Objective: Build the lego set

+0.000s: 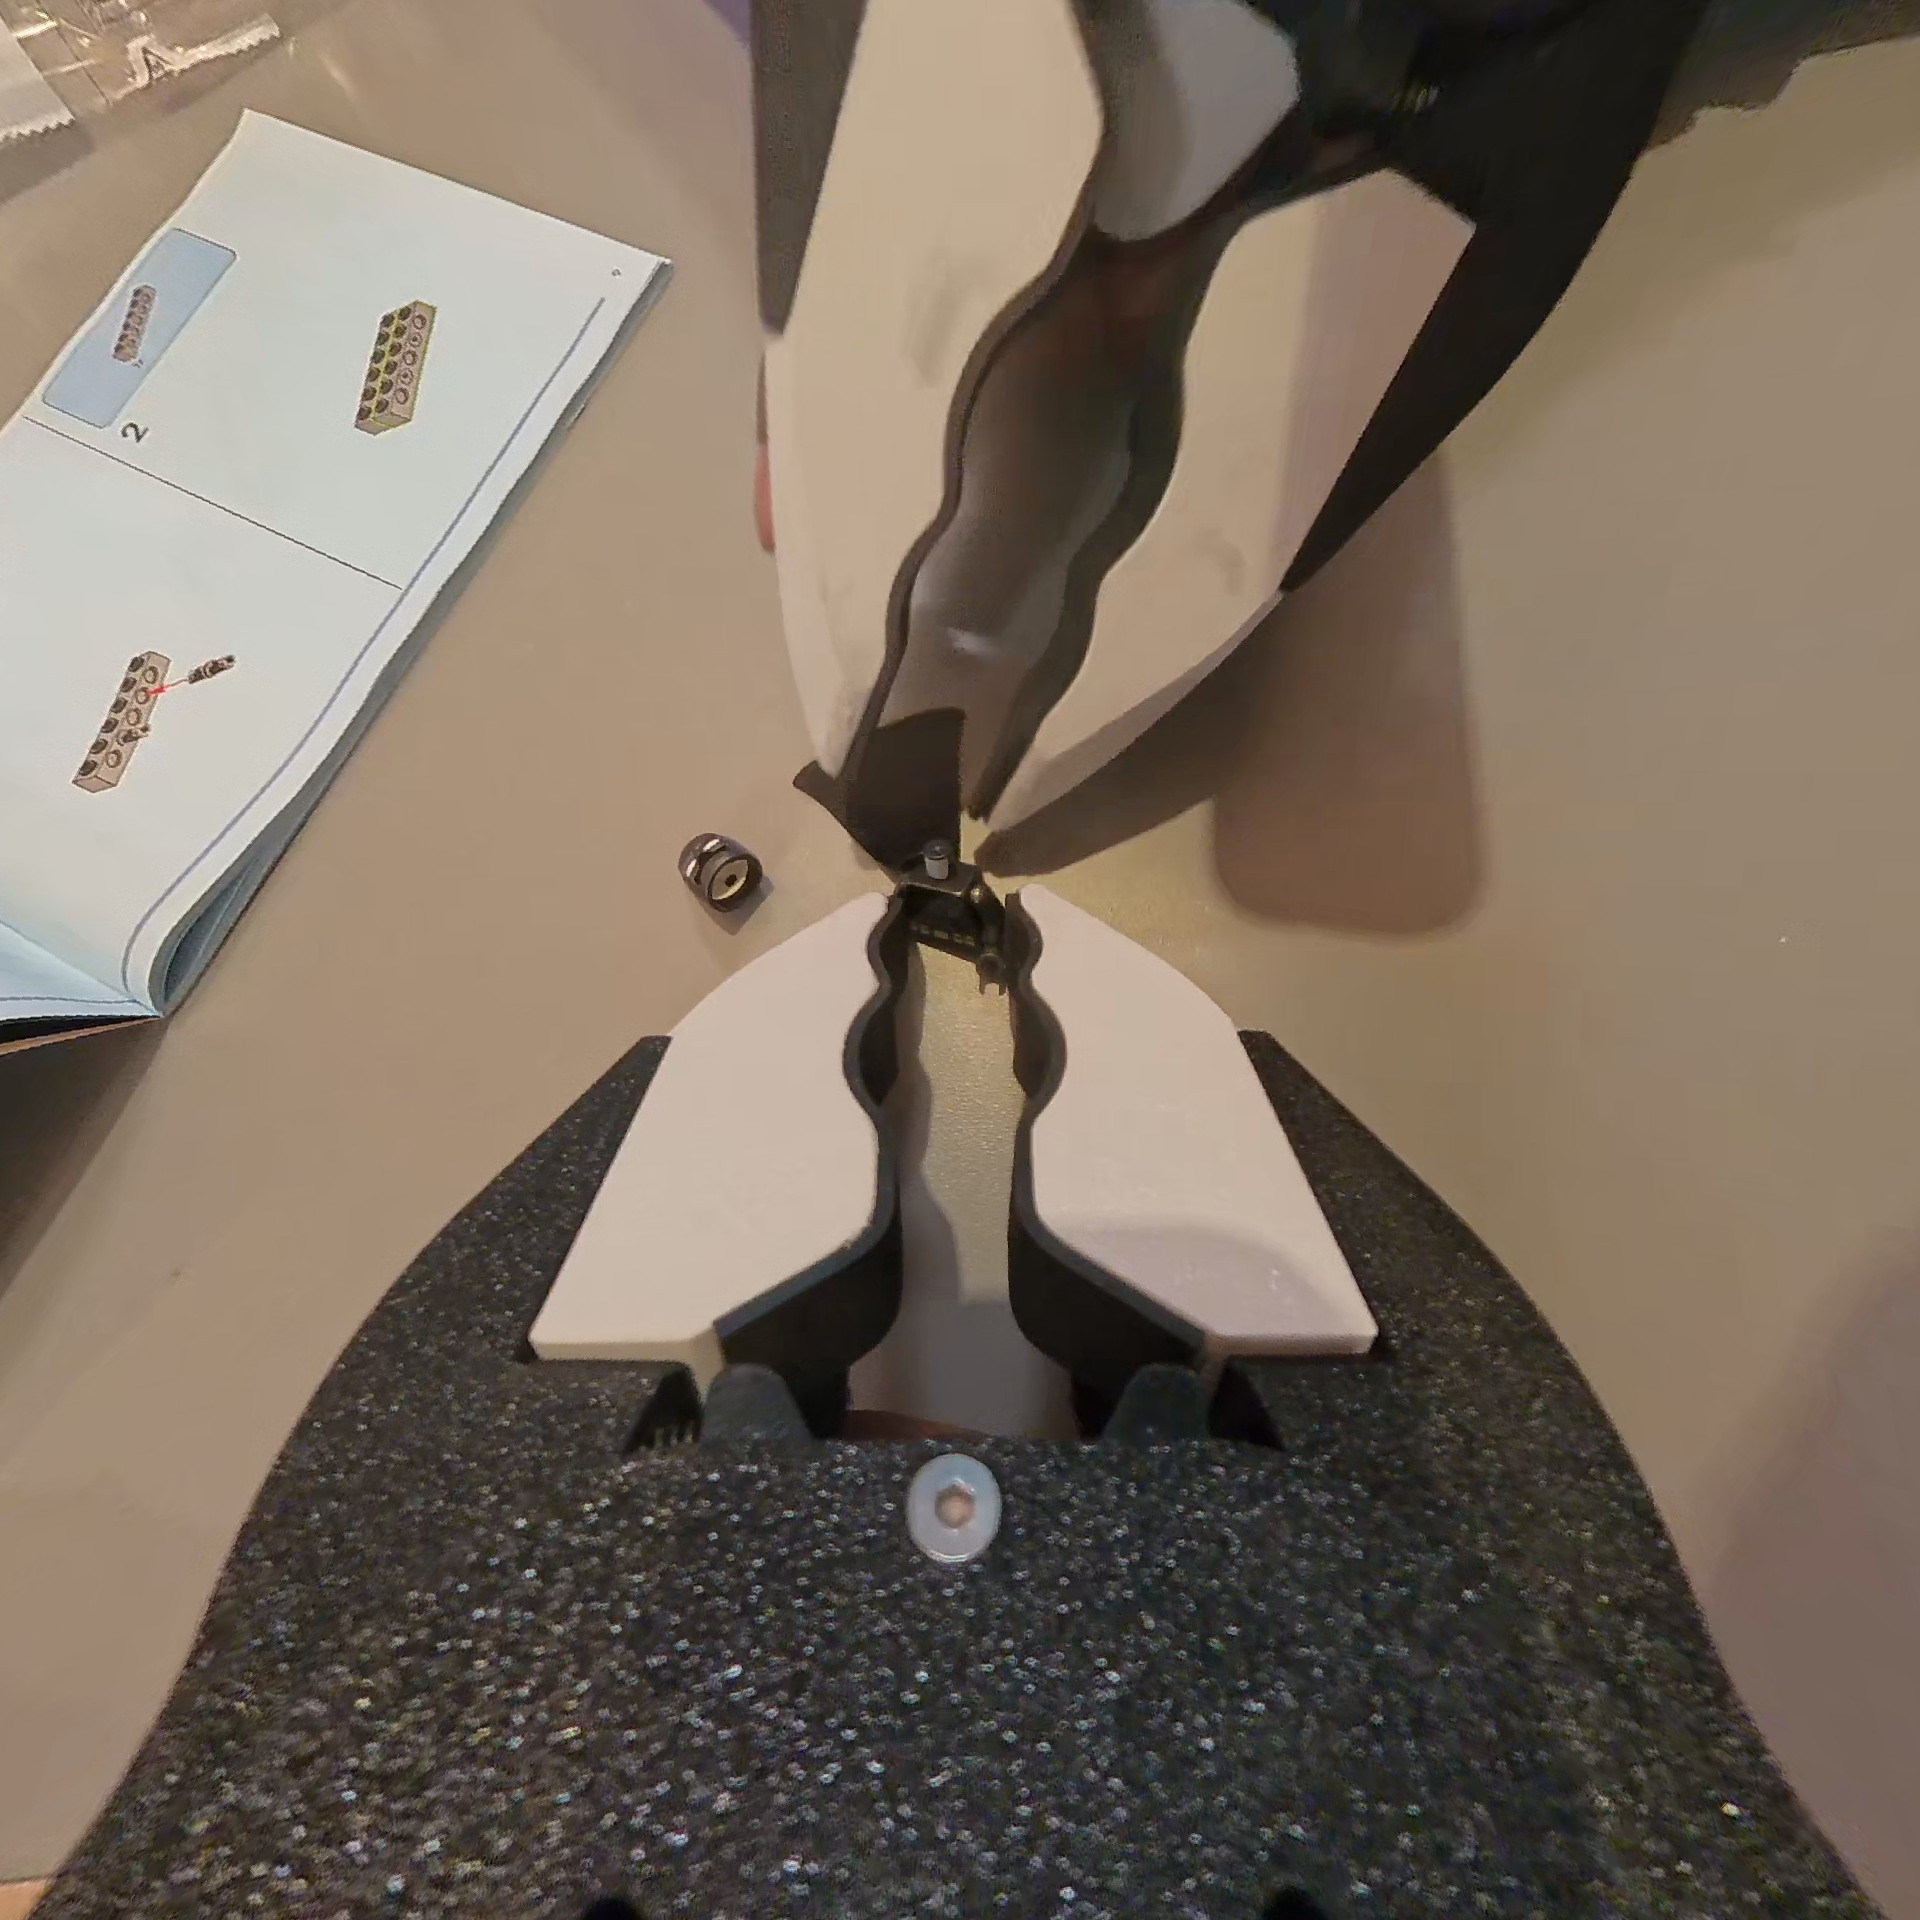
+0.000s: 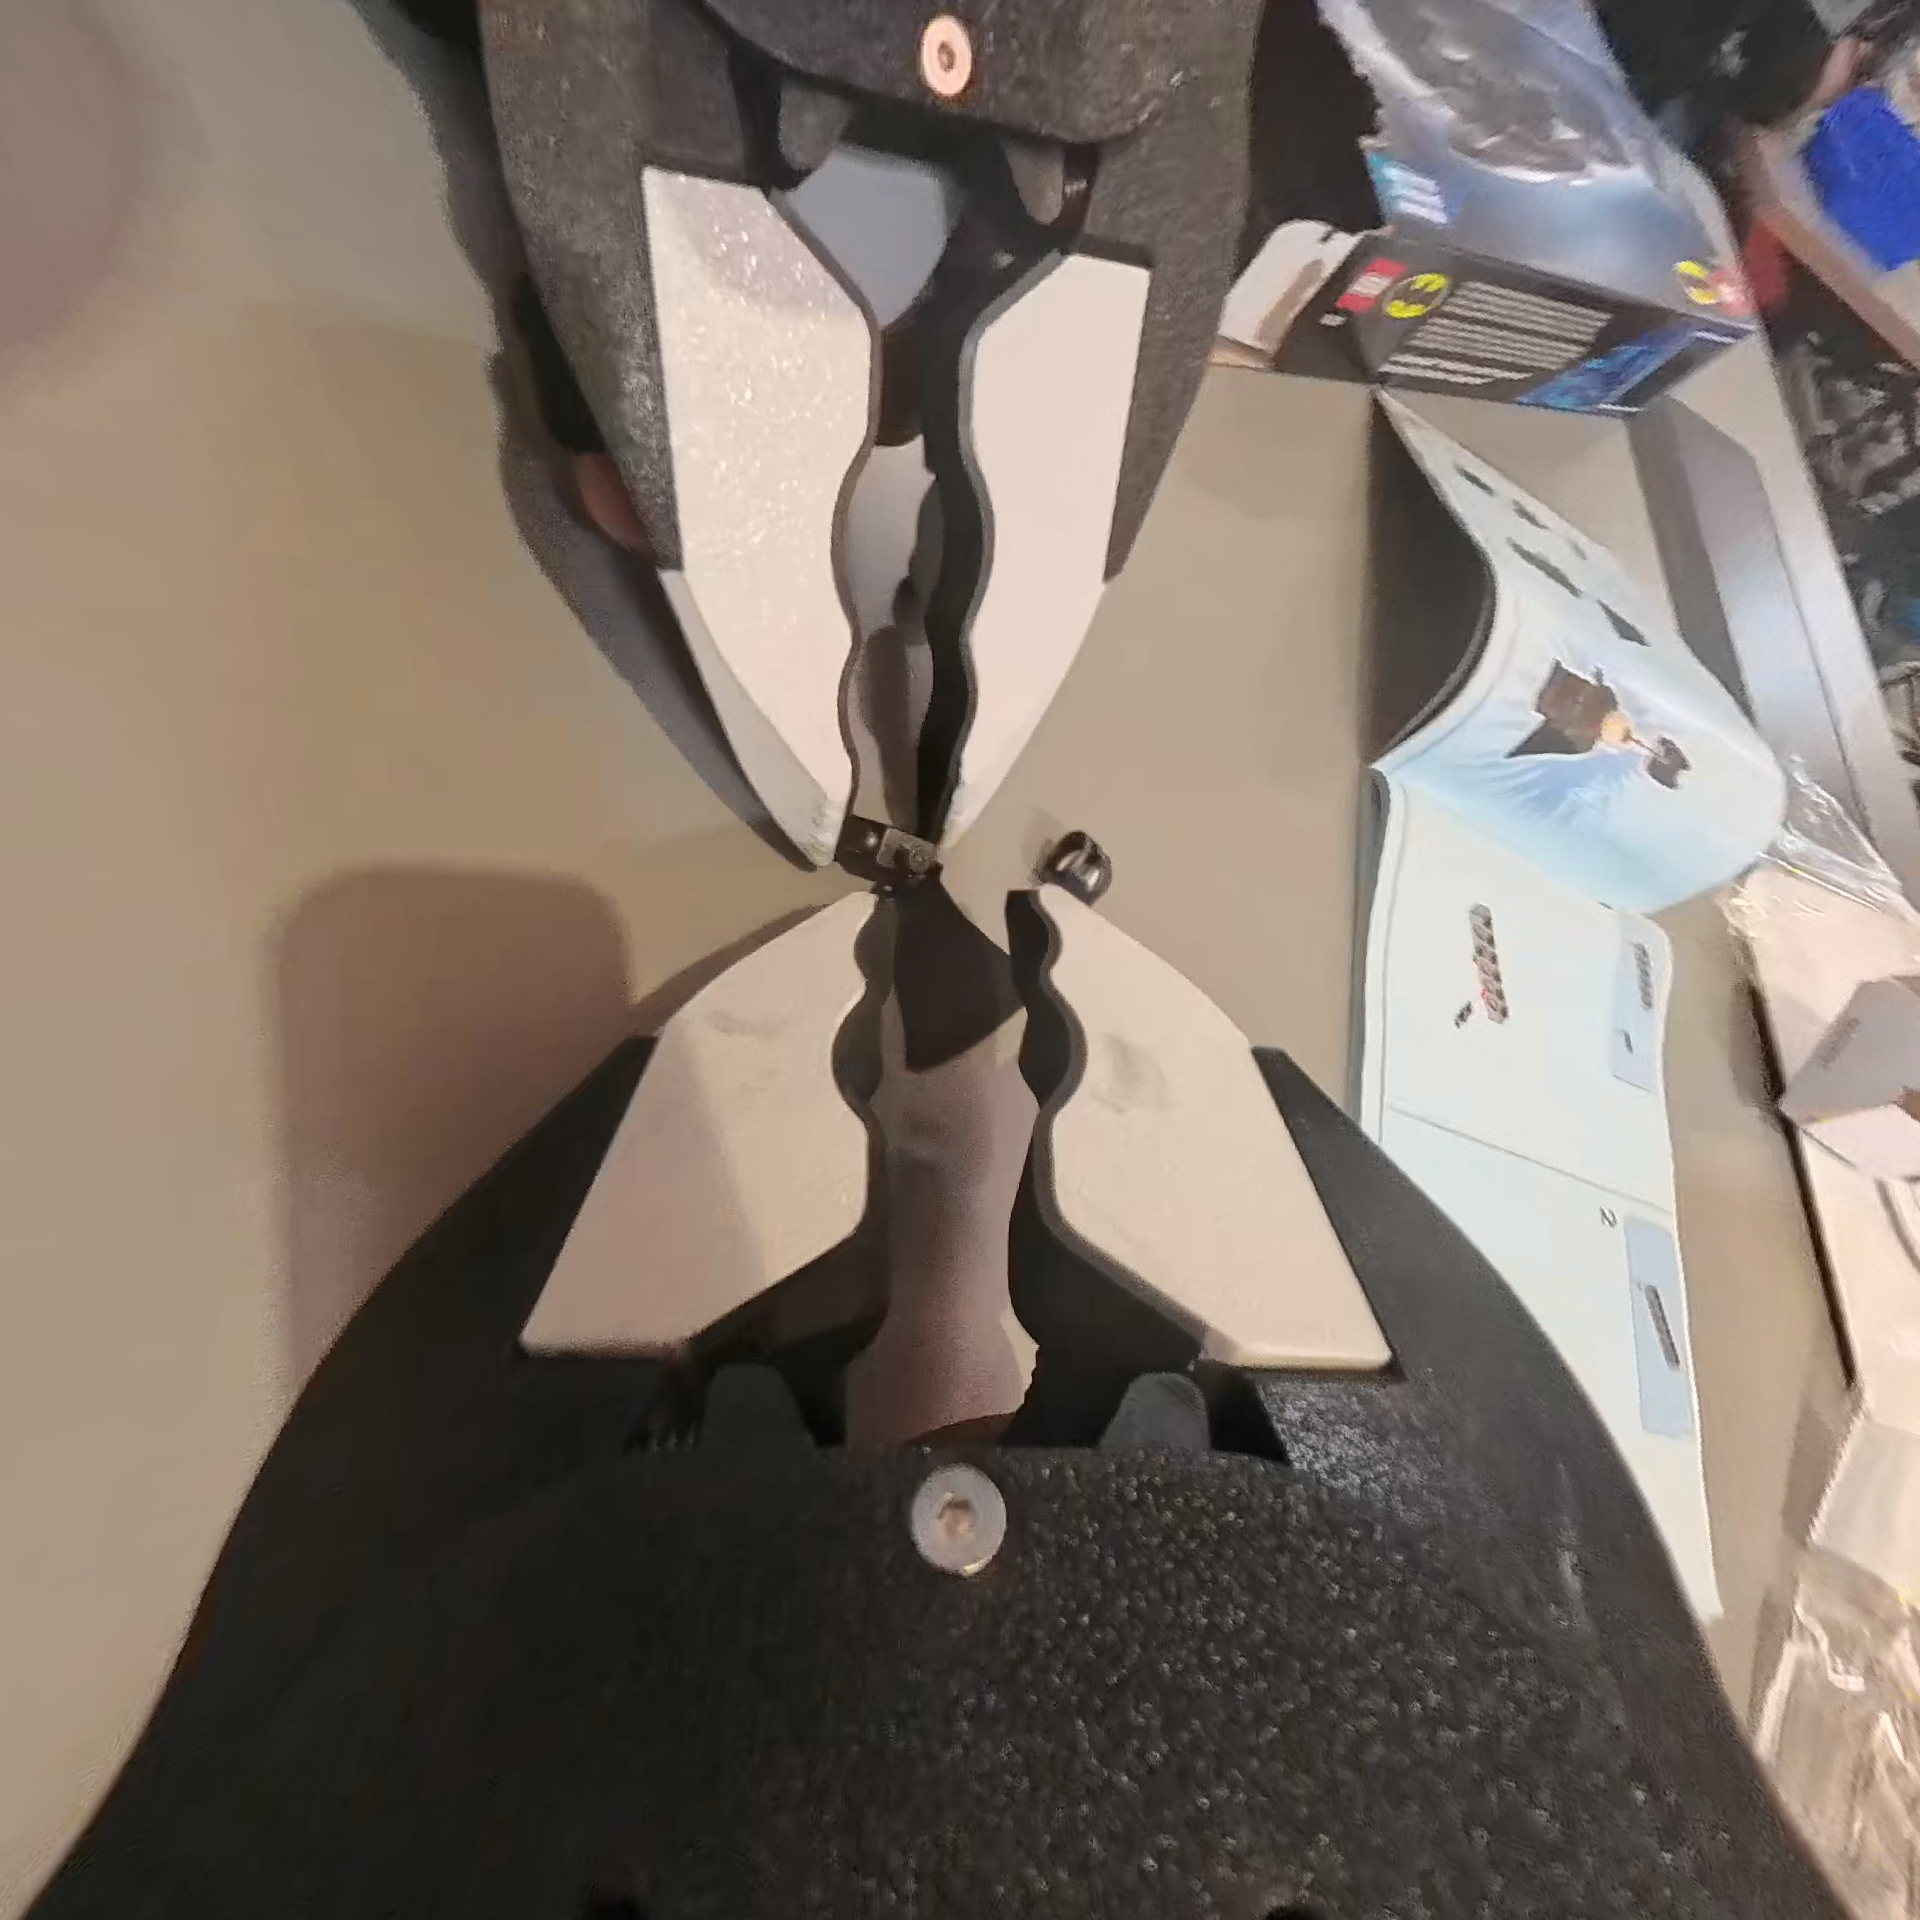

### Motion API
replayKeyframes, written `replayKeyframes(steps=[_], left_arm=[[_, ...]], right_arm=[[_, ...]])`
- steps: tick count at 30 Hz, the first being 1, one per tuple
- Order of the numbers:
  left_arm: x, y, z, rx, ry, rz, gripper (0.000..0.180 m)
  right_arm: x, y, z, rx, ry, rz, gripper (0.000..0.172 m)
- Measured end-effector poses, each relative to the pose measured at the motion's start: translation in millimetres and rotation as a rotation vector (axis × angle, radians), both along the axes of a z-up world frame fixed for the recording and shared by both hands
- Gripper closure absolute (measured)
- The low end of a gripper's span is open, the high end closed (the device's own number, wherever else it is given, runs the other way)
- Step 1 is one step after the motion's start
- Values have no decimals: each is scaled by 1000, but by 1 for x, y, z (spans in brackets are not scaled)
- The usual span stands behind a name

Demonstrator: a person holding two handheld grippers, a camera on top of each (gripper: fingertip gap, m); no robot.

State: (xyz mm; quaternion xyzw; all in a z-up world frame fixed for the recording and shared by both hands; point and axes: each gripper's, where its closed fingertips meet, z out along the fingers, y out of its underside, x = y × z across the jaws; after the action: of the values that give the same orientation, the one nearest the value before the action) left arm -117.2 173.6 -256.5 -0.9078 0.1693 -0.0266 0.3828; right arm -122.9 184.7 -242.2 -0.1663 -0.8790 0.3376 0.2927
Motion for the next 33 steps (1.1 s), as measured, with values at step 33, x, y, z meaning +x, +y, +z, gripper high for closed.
replayKeyframes(steps=[33], left_arm=[[2, -6, 7, 7, -33, -68, 163]], right_arm=[[6, -9, 7, 6, 123, 153, 160]])
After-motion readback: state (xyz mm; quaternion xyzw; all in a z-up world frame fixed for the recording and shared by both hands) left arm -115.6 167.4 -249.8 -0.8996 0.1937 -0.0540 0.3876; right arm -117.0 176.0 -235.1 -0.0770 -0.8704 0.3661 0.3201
